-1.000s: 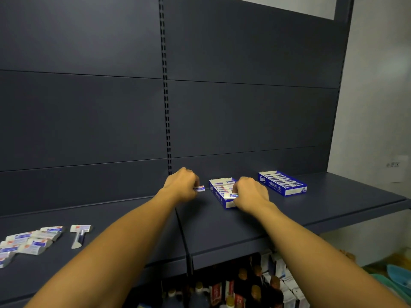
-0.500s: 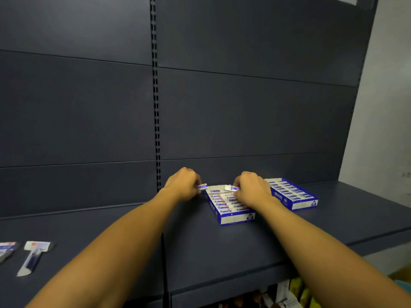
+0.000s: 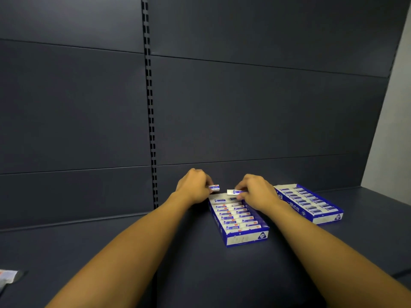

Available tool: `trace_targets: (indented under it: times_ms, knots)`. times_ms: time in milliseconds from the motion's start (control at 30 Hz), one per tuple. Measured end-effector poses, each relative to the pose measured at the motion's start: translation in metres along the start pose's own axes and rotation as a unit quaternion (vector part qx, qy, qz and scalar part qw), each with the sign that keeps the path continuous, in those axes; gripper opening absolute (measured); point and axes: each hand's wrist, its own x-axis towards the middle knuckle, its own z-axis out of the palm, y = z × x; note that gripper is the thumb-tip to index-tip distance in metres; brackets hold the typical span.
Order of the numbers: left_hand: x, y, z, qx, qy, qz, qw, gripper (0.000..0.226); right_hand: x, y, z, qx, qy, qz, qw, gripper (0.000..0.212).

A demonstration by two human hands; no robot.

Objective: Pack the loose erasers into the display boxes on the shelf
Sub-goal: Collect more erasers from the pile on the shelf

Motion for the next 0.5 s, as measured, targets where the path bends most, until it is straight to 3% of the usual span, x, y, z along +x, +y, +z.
trace_targets:
  times_ms: [233,500]
  knots:
    - [0.006,0.006,0.014,-0.103,0.027,-0.065,0.992,0.016,0.017,0.022,0.014,0.075,-0.004,-0.030,0.997,0.029]
    - [-0.007,0.010,0.032,-0.063,0.041,-0.076,0.994,0.021,0.026,0.033,0.027,0.125,0.001,-0.084,0.989,0.026]
